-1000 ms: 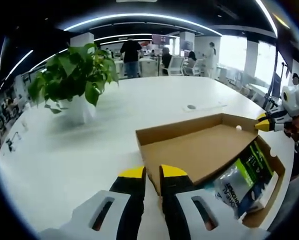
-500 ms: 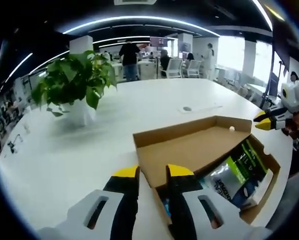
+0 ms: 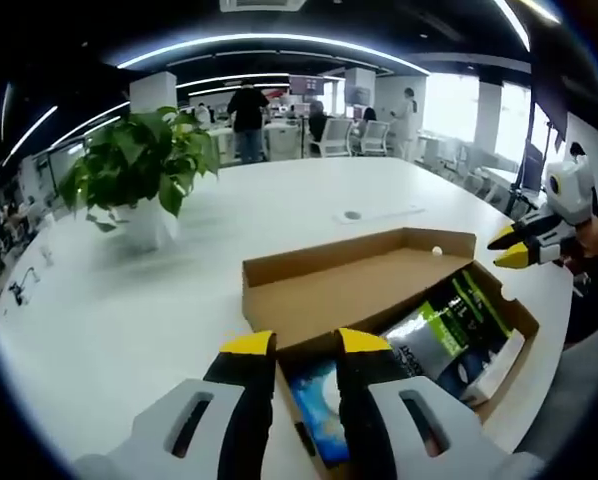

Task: Operate the shoe box by opening the lid, removing the specified soft item, and placing it in the target area until the item is outside and the box remains undamaged.

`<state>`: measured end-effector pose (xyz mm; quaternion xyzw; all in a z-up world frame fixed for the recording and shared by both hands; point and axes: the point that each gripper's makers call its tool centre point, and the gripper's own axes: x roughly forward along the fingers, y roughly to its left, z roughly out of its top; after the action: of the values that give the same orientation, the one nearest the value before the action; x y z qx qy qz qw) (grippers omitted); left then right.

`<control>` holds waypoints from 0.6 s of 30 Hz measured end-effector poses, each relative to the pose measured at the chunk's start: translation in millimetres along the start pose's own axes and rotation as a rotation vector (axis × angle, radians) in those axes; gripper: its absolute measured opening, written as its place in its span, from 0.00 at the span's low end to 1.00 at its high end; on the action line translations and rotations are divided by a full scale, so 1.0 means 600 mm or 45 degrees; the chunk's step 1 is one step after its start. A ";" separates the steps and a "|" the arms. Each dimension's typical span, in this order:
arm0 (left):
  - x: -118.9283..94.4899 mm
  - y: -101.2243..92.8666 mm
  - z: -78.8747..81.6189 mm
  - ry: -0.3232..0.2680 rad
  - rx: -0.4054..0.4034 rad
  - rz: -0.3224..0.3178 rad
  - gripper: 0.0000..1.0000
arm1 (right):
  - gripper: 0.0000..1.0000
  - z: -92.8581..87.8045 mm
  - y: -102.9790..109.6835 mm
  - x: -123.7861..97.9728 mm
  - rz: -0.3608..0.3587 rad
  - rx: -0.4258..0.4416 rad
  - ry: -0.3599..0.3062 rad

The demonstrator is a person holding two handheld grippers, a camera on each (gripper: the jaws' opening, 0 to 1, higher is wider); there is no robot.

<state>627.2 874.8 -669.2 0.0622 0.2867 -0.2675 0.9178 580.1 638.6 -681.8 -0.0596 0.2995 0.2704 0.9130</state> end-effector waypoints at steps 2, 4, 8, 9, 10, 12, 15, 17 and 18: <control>-0.003 -0.007 -0.003 0.001 0.001 -0.014 0.24 | 0.21 -0.006 0.005 0.003 0.012 0.005 0.027; -0.006 -0.012 -0.005 0.003 0.004 -0.021 0.25 | 0.23 -0.009 0.010 0.007 0.025 0.000 0.042; -0.014 -0.032 -0.010 0.009 0.008 -0.047 0.27 | 0.23 -0.010 0.016 0.015 0.038 -0.013 0.061; -0.015 -0.036 -0.011 0.011 0.010 -0.054 0.28 | 0.23 -0.010 0.018 0.017 0.043 -0.011 0.063; -0.017 -0.041 -0.013 0.013 0.017 -0.062 0.29 | 0.23 -0.009 0.019 0.019 0.047 -0.009 0.067; -0.018 -0.051 -0.017 0.023 0.027 -0.079 0.29 | 0.24 -0.011 0.022 0.024 0.055 -0.010 0.082; -0.019 -0.061 -0.022 0.034 0.036 -0.098 0.31 | 0.24 -0.015 0.026 0.033 0.065 -0.013 0.109; -0.019 -0.068 -0.027 0.041 0.047 -0.112 0.31 | 0.23 -0.017 0.028 0.038 0.069 -0.012 0.123; -0.020 -0.070 -0.029 0.045 0.052 -0.117 0.31 | 0.23 -0.020 0.029 0.041 0.070 -0.010 0.139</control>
<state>588.2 849.1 -675.5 0.0723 0.3001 -0.3141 0.8978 581.5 661.1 -705.0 -0.0697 0.3495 0.2929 0.8873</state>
